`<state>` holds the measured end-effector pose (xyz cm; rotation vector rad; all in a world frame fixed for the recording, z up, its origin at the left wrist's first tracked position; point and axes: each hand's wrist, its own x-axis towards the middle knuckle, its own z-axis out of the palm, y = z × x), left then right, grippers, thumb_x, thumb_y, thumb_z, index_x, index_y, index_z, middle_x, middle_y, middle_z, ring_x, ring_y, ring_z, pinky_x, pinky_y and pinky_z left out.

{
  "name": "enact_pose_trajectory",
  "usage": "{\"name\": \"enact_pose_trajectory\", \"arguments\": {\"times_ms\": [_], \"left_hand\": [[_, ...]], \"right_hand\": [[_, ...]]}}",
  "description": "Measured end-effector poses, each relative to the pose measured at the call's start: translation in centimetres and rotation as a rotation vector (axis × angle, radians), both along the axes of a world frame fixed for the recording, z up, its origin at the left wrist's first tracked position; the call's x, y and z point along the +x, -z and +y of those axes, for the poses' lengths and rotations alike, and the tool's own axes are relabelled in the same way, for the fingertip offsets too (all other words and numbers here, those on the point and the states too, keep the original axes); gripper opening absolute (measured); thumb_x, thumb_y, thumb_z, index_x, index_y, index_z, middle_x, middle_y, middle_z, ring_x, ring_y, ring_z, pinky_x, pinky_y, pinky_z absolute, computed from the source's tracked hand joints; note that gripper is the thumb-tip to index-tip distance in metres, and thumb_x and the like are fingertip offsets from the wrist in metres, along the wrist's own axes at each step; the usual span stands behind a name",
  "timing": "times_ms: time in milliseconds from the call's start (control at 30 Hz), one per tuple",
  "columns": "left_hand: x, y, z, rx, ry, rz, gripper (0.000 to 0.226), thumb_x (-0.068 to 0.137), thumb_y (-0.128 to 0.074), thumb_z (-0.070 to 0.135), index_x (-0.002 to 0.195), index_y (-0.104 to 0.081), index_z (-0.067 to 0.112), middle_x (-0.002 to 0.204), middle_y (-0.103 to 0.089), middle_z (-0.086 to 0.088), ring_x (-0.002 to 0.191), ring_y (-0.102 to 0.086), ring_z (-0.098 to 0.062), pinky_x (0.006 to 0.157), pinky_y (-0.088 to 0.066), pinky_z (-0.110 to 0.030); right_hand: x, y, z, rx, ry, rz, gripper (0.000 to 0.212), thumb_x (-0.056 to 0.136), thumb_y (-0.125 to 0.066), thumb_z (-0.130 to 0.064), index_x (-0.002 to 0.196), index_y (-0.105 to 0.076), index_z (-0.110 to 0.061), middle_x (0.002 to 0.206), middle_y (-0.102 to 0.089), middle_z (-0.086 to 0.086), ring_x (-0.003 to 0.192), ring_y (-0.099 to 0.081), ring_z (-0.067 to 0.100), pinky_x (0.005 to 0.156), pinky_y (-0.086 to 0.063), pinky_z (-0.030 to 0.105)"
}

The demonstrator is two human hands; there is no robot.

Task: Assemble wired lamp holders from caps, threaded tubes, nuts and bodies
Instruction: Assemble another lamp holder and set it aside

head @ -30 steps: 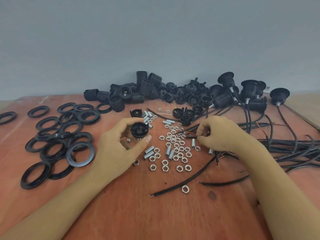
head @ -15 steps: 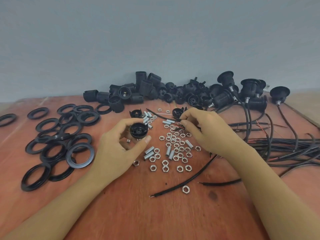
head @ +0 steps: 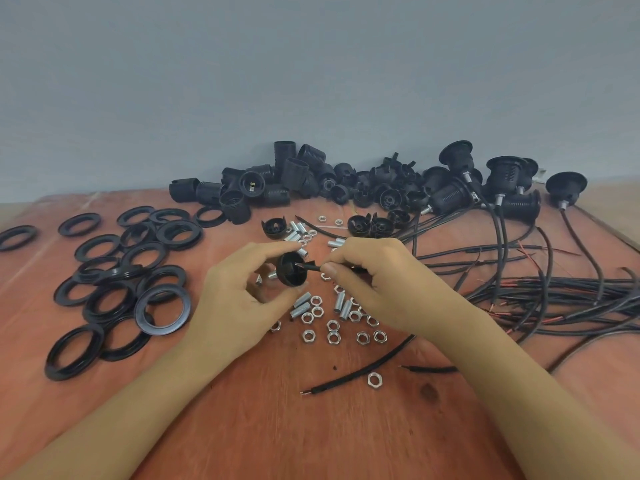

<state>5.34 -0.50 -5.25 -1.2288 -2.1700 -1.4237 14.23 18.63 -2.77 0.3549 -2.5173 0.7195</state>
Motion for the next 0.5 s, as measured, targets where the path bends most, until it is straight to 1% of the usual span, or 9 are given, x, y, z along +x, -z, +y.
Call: {"name": "enact_pose_trajectory", "arguments": {"times_ms": [67,133,233,267,333,400,467,500], "left_hand": [[-0.04,0.08,0.04,-0.005,0.012,0.02,0.048,0.073,-0.083,0.005,0.115,-0.069,0.025,0.097,-0.067,0.013,0.081,-0.062,-0.012,0.054,-0.048,-0.019],[-0.06,0.14,0.06,-0.008,0.024,0.032,0.048,0.074,-0.083,0.004,0.116,-0.069,0.023,0.096,-0.066,0.01,0.08,-0.061,-0.015,0.052,-0.047,-0.02],[-0.18,0.18,-0.02,-0.026,0.048,0.068,0.049,0.076,-0.082,0.005,0.118,-0.068,0.024,0.096,-0.062,0.01,0.079,-0.059,-0.013,0.052,-0.044,-0.014],[-0.24,0.19,-0.08,-0.038,0.049,0.084,0.048,0.076,-0.081,0.006,0.119,-0.068,0.024,0.096,-0.062,0.01,0.079,-0.058,-0.012,0.052,-0.044,-0.012],[-0.3,0.17,-0.18,-0.054,0.047,0.114,0.047,0.078,-0.08,0.01,0.12,-0.067,0.026,0.096,-0.06,0.01,0.076,-0.057,-0.01,0.053,-0.044,-0.012],[-0.25,0.16,-0.22,-0.082,0.036,0.155,0.047,0.077,-0.075,0.014,0.121,-0.067,0.03,0.096,-0.059,0.013,0.072,-0.056,-0.007,0.052,-0.047,-0.016],[-0.12,0.19,-0.16,-0.116,0.044,0.171,0.051,0.075,-0.071,0.012,0.123,-0.066,0.032,0.096,-0.058,0.014,0.072,-0.056,-0.008,0.052,-0.048,-0.02],[-0.07,0.23,-0.14,-0.122,0.06,0.169,0.053,0.075,-0.071,0.012,0.124,-0.066,0.031,0.096,-0.057,0.014,0.072,-0.055,-0.008,0.053,-0.047,-0.019]], "right_hand": [[0.05,-0.04,-0.13,0.011,-0.006,-0.013,0.013,0.097,-0.058,-0.018,0.092,-0.07,-0.013,0.068,-0.042,-0.027,0.064,-0.047,-0.011,0.063,-0.034,0.006],[0.03,-0.07,-0.26,0.019,-0.004,-0.037,0.014,0.097,-0.059,-0.018,0.091,-0.07,-0.014,0.064,-0.044,-0.023,0.06,-0.047,-0.006,0.059,-0.034,0.008],[0.03,-0.06,-0.24,0.007,-0.015,-0.068,0.015,0.098,-0.058,-0.019,0.087,-0.068,-0.018,0.06,-0.047,-0.015,0.055,-0.046,0.004,0.054,-0.034,0.014],[0.03,0.0,-0.21,0.01,-0.016,-0.077,0.016,0.098,-0.057,-0.021,0.085,-0.067,-0.02,0.058,-0.047,-0.013,0.054,-0.046,0.008,0.052,-0.035,0.018],[0.04,0.17,-0.14,0.009,-0.011,-0.088,0.016,0.098,-0.057,-0.022,0.084,-0.066,-0.02,0.056,-0.05,-0.01,0.053,-0.046,0.013,0.051,-0.04,0.03],[0.1,0.24,-0.21,-0.017,-0.017,-0.09,0.012,0.097,-0.058,-0.023,0.09,-0.066,-0.018,0.054,-0.051,-0.004,0.05,-0.045,0.017,0.051,-0.041,0.04],[0.2,0.19,-0.37,-0.061,-0.036,-0.082,0.007,0.096,-0.059,-0.02,0.1,-0.062,-0.015,0.051,-0.048,0.003,0.047,-0.041,0.021,0.05,-0.038,0.039],[0.24,0.15,-0.45,-0.078,-0.044,-0.082,0.009,0.096,-0.059,-0.019,0.104,-0.059,-0.015,0.052,-0.047,0.005,0.048,-0.04,0.021,0.049,-0.037,0.038]]}}
